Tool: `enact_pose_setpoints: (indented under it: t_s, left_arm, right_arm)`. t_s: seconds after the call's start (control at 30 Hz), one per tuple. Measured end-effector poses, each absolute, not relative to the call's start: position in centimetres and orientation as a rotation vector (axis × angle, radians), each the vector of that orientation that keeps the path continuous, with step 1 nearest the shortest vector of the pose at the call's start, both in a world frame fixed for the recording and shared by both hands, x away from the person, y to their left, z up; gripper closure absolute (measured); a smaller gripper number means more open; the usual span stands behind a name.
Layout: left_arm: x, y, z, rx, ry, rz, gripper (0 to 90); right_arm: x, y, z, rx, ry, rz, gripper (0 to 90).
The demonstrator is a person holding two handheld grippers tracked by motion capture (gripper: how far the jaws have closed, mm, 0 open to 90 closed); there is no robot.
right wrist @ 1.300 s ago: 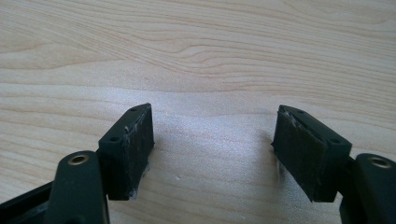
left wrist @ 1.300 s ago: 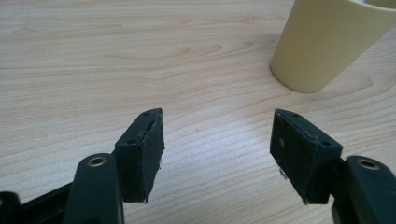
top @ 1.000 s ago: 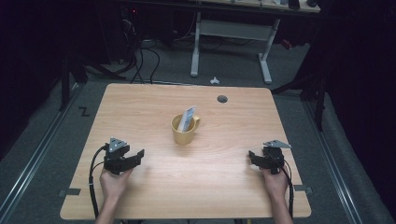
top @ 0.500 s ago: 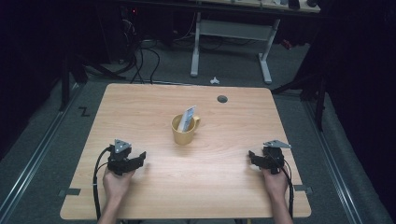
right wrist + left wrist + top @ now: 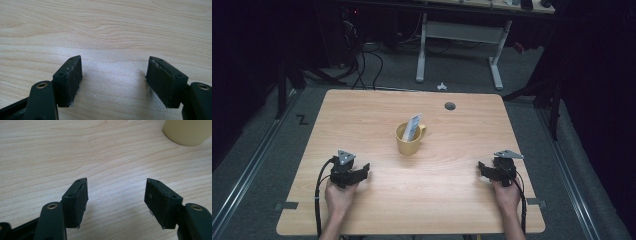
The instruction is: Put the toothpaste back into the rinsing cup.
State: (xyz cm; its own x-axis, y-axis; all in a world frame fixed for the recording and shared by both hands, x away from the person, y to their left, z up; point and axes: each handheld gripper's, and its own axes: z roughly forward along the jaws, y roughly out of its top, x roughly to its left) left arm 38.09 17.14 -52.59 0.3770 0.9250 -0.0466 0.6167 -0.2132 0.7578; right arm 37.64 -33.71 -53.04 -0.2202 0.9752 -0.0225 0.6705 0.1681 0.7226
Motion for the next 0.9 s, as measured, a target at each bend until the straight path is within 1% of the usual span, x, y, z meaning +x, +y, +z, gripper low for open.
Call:
enact_pose_setpoints:
  t_s: [0.9]
  left_arm:
    - [38.46, 16.41, -53.5, 1.961, 1.34, 0.583, 35.8]
  right_arm:
    - [37.63, -33.7, -53.04, 1.554, 1.958, 0.817, 29.1]
